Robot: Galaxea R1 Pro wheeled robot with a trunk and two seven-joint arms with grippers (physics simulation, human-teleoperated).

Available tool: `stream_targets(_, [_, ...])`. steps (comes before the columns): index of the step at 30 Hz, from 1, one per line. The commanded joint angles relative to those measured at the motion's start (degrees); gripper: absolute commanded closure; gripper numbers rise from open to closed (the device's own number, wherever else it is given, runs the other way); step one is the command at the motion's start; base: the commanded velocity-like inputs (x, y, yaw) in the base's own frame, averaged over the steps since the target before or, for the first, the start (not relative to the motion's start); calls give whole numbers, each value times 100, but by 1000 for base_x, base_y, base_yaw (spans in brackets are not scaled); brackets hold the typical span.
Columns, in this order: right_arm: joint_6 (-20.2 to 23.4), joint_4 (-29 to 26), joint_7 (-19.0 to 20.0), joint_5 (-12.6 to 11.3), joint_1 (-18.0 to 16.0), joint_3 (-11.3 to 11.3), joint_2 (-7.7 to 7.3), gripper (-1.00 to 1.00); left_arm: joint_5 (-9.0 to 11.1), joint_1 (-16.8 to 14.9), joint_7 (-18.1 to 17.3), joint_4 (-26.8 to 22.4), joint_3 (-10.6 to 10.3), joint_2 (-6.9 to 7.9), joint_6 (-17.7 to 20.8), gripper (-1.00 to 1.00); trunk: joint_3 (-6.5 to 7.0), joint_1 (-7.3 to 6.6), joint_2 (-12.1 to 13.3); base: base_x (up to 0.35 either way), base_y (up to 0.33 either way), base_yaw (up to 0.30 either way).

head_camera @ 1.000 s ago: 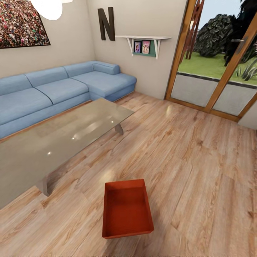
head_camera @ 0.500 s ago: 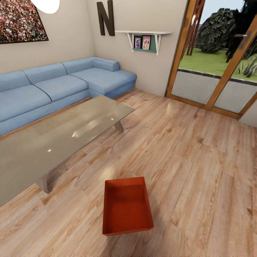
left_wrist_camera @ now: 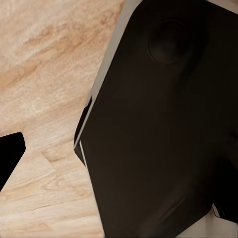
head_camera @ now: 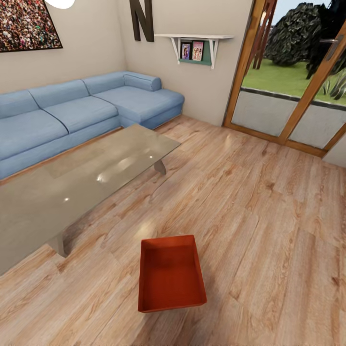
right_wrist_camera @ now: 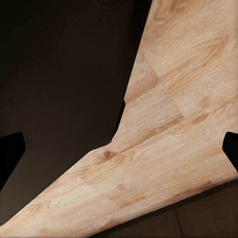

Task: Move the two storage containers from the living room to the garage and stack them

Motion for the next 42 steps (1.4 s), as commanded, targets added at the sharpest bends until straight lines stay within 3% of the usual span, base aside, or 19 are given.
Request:
stream_targets(1, [-25, 13, -14, -23, -5, 44, 2, -100, 27, -2, 11, 1, -16, 2, -13, -100, -13, 0, -2, 0, 0, 0])
stream_targets(25, [33, 13, -111, -68, -5, 16, 89, -100, 44, -2, 12, 1, -16, 4, -12, -100, -43, 0, -2, 0, 0, 0])
stream_targets(28, [40, -211, -121, -42, -3, 13, 79, -100, -40, -5, 29, -180, -18, 24, 2, -100, -43, 0, -2, 0, 0, 0])
stream_targets(29, [433, -1143, -151, -76, 2, 7, 112, -100, -59, -9, 61, -971, -21, 68, 94, -100, -43, 0, -2, 0, 0, 0])
stream_targets(31, [1181, -2393, -198, -101, 19, -20, 148, -100, -67, -24, 71, -2105, -14, 267, 431, -100, -43, 0, -2, 0, 0, 0])
stream_targets(33, [1480, -2830, -207, -117, -37, -34, 158, -100, -69, -38, 72, -2746, -11, 352, 797, -100, -43, 0, -2, 0, 0, 0])
stream_targets(34, [1632, -3030, -212, -123, -181, -47, 169, -100, -72, -47, 73, -3163, -9, 385, 1073, -100, -43, 0, -2, 0, 0, 0])
stream_targets(36, [1751, -3162, -222, -131, -413, -55, 200, -100, -75, -57, 73, -3549, -8, 405, 1345, -100, -43, 0, -2, 0, 0, 0])
stream_targets(37, [1835, -3222, -233, -145, -709, -64, 270, -100, -76, -66, 74, -3860, -8, 416, 1597, -100, -43, 0, -2, 0, 0, 0])
stream_targets(42, [1947, -3092, -345, -163, -1683, -140, 621, -100, -87, -321, 81, -4325, -7, 412, 2185, -100, -43, 0, -2, 0, 0, 0])
